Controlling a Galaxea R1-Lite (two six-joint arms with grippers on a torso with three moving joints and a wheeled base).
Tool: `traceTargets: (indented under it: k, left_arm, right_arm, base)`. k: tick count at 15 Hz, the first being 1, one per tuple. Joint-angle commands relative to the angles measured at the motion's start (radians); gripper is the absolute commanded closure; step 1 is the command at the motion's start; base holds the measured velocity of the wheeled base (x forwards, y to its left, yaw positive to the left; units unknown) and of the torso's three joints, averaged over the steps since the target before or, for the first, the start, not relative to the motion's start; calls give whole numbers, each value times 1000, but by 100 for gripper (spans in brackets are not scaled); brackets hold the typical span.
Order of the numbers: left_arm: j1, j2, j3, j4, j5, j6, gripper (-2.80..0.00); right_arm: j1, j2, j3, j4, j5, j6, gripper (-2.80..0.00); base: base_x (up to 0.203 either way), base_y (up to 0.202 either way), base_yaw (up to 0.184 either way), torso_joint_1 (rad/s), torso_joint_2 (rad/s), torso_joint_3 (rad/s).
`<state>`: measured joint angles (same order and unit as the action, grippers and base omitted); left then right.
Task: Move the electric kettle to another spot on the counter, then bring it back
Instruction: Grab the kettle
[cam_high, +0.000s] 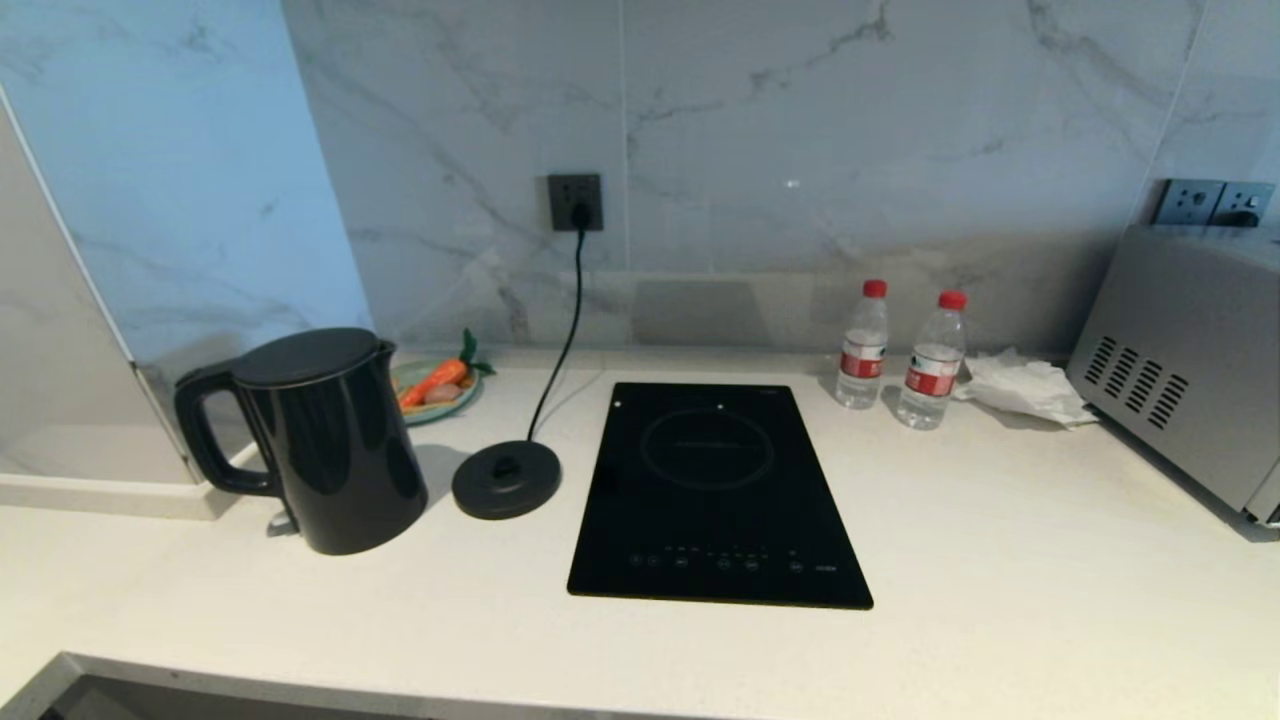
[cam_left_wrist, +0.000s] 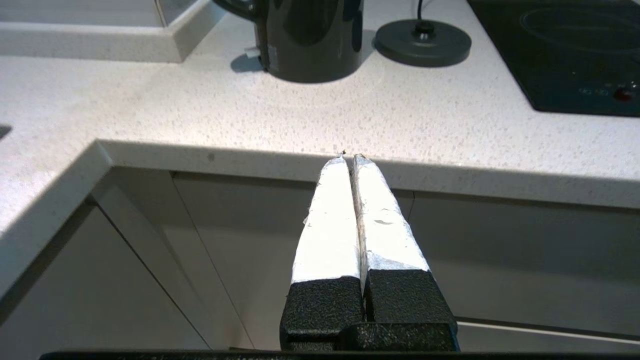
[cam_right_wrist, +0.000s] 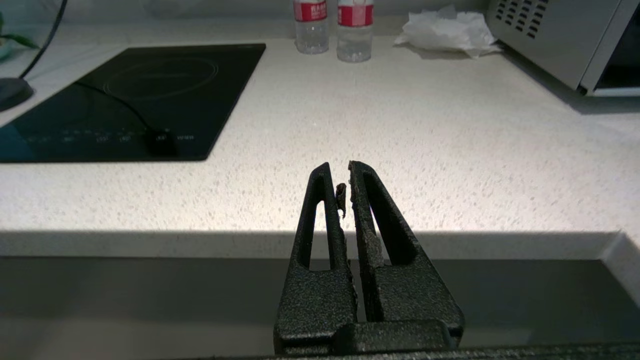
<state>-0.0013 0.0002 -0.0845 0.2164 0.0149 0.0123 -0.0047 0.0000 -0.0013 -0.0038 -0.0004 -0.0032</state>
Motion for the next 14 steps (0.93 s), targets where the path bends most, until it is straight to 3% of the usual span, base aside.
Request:
traceTargets:
  k: [1,6,14]
  left_arm:
    - [1,1,0,1,0,0,0]
    - [0,1,0,1,0,0,0]
    - [0,1,0,1,0,0,0]
  right_arm:
    - [0,0,0,-1,0,0,0]
    - [0,0,0,-1,0,-1,0]
    - [0,0,0,-1,0,0,0]
  base:
    - [0,0,0,242,-613,-378]
    - [0,0,0,194,-486,-296]
    - [0,0,0,130,-303,-179]
